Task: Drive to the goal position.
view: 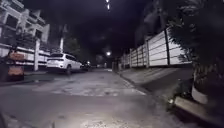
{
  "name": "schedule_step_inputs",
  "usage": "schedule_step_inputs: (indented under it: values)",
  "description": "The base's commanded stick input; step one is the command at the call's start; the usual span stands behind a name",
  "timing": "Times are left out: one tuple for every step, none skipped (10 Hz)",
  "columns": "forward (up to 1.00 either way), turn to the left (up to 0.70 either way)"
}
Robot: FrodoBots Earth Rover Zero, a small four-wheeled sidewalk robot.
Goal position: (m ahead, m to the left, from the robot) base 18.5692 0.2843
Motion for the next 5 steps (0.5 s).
schedule_step_inputs:
  values:
    - [0.00, 0.36]
    - [0.00, 0.50]
    - [0.00, 0.31]
    - [0.00, 0.08]
    - [0.00, 0.00]
